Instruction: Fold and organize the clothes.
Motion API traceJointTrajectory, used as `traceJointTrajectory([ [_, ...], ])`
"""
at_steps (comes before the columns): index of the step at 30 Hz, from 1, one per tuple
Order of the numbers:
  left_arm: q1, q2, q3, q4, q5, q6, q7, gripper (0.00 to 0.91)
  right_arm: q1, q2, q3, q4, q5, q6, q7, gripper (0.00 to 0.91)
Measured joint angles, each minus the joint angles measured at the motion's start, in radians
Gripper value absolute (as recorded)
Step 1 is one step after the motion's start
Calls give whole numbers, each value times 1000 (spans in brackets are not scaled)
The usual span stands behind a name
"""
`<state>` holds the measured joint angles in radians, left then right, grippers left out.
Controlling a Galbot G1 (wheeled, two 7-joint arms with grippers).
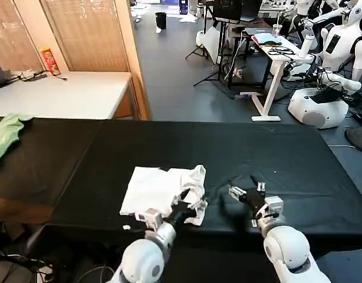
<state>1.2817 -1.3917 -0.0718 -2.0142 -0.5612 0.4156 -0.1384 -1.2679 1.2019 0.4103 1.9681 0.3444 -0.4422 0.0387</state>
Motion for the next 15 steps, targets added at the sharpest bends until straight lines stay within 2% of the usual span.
traceJointTrajectory([
  [8, -7, 75, -105, -58, 166, -74, 63, 878, 98, -27, -148, -43, -9, 9, -76, 878],
  [15, 25, 193, -223, -60, 245, -103, 69, 878, 172, -15, -284, -80, -94, 16, -97, 878],
])
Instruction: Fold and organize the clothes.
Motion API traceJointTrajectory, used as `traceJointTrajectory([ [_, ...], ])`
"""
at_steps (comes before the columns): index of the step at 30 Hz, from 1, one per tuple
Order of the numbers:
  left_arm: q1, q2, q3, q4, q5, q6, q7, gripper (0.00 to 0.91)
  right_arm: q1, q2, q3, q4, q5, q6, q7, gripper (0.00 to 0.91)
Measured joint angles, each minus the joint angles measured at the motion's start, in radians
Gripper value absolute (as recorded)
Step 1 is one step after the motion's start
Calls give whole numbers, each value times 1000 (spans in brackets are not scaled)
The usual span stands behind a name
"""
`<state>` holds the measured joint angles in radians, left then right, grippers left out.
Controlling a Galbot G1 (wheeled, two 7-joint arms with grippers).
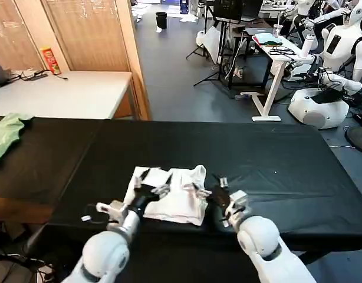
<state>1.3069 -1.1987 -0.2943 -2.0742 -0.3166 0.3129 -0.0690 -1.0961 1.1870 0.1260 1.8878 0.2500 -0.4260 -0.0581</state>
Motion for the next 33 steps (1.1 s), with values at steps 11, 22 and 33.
traceJointTrajectory([
  [11, 41, 14, -34, -4, 49, -12, 0, 878, 41, 26, -93, -46, -114, -4, 4, 878],
  [22, 45, 9, -39, 4, 48, -26, 0, 878, -4, 50, 17, -59, -182, -3, 104, 878],
  [33, 22, 4, -81, 75, -83, -48, 22, 878, -56, 72, 195, 4, -130, 12, 145, 878],
])
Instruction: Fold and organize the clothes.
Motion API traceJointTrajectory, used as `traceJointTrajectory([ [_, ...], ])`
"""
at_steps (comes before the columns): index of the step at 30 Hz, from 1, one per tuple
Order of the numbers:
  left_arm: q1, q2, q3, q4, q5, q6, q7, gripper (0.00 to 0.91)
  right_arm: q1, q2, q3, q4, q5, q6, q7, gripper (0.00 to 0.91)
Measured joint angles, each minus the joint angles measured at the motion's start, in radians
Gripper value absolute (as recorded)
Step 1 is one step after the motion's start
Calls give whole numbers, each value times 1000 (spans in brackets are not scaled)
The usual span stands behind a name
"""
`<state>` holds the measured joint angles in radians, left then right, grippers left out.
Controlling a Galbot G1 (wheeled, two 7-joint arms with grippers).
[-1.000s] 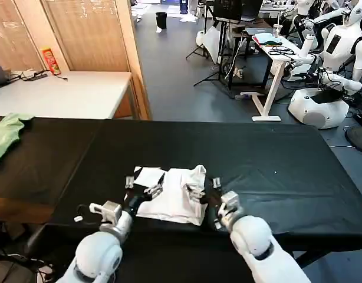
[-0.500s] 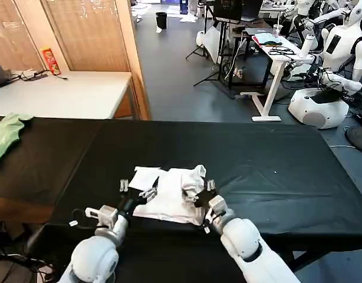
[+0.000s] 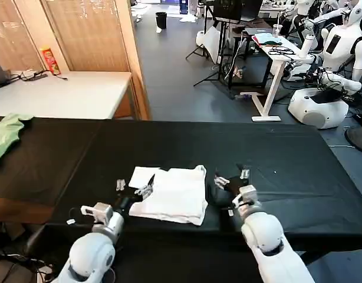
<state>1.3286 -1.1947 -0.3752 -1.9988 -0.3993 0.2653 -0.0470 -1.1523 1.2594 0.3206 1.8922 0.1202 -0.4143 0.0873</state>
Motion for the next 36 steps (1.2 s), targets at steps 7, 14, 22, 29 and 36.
traceJointTrajectory([
  [7, -13, -14, -48, 63, -190, 2, 8, 878, -45, -2, 28, 49, 0, 10, -15, 878],
  [14, -18, -11, -90, 124, -352, 2, 8, 878, -67, -4, 36, 73, 1, 12, -20, 878],
  [22, -8, -19, -103, 148, -436, 29, 9, 556, -76, -3, 37, 84, 1, 12, -21, 878],
  [29, -6, -30, -111, 150, -530, 69, 0, 0, -84, 2, 42, 91, 0, 16, -22, 878],
  [36, -15, -43, -121, 146, -557, 79, -41, 0, -94, 10, 44, 96, -5, 22, -22, 878],
])
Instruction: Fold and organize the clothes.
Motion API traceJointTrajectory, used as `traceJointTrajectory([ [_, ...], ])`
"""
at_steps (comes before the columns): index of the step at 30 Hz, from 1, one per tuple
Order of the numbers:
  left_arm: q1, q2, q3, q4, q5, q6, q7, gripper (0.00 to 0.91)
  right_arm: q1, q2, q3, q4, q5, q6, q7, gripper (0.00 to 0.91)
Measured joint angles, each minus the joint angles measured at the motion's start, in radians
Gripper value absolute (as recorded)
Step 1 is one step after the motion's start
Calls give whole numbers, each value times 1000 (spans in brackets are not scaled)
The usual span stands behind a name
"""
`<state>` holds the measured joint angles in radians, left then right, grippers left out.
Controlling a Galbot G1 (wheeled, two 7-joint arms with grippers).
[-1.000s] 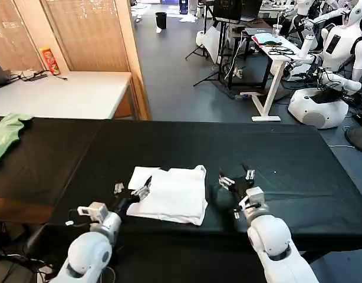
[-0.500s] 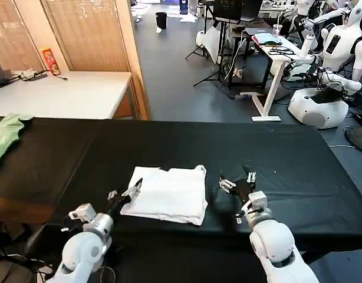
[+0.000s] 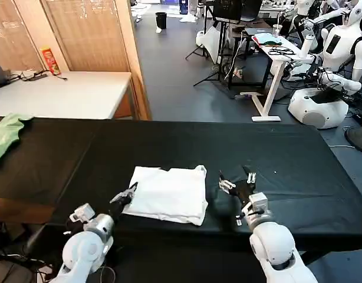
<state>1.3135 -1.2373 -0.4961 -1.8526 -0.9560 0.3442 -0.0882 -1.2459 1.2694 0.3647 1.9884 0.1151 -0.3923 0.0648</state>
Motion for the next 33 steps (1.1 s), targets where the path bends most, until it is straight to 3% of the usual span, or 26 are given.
traceJointTrajectory([
  [10, -21, 76, -50, -59, 249, 37, -24, 0, -19, -2, 22, 7, -4, 11, 0, 878],
  [19, 0, 342, -182, -83, 418, 26, -16, 0, -9, 17, 4, -1, -9, 12, 0, 878],
  [24, -2, 464, -240, -127, 415, 34, -20, 0, -8, 32, -4, -9, -17, 17, -1, 878],
  [28, 7, 459, -213, -194, 455, 42, -35, 0, -16, 38, -6, -9, -24, 18, -2, 878],
  [33, 4, 359, -84, -260, 501, 52, -62, 0, -32, 34, 3, -3, -27, 20, -3, 878],
])
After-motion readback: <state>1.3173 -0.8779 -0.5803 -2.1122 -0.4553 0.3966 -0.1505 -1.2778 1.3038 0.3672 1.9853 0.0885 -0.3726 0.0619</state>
